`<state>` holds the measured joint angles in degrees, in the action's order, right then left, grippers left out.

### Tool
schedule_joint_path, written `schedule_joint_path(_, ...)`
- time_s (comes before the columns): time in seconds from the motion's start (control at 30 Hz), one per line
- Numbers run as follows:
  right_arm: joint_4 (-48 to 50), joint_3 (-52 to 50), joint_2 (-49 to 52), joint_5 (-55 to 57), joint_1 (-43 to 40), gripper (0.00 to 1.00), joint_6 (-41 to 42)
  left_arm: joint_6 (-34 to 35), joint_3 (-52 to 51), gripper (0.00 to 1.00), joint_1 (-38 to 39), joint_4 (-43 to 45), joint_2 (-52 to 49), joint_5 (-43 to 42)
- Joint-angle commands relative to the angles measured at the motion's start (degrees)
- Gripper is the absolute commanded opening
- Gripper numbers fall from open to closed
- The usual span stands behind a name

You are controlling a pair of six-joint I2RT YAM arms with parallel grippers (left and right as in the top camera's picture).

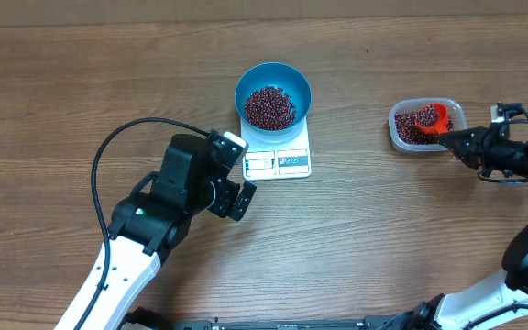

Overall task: Scoop item into bowl and weigh 150g on scale
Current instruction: 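Drag the scoop through the beans in the tub and lift it full, then carry the filled scoop leftward over the teal bowl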

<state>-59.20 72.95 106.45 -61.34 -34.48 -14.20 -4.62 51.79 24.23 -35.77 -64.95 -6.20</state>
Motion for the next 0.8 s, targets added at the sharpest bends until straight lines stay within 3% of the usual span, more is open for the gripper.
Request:
schedule_joint_path(0.0, -0.6, -0.2, 0.2, -6.5, -0.2, 0.04, -4.4, 0.4, -0.3, 1.0, -0.2, 0.0, -0.3, 0.4)
schedule_joint_path(0.57, -7.8, -0.2, 0.2, -16.0, 1.6, 0.04, -14.7, 0.4, -0.3, 1.0, -0.2, 0.0, -0.3, 0.4)
schedule_joint_path(0.77, -8.2, -0.2, 0.2, -20.0, 4.9, 0.04, -14.8, 0.4, -0.3, 1.0, -0.2, 0.0, -0.3, 0.4)
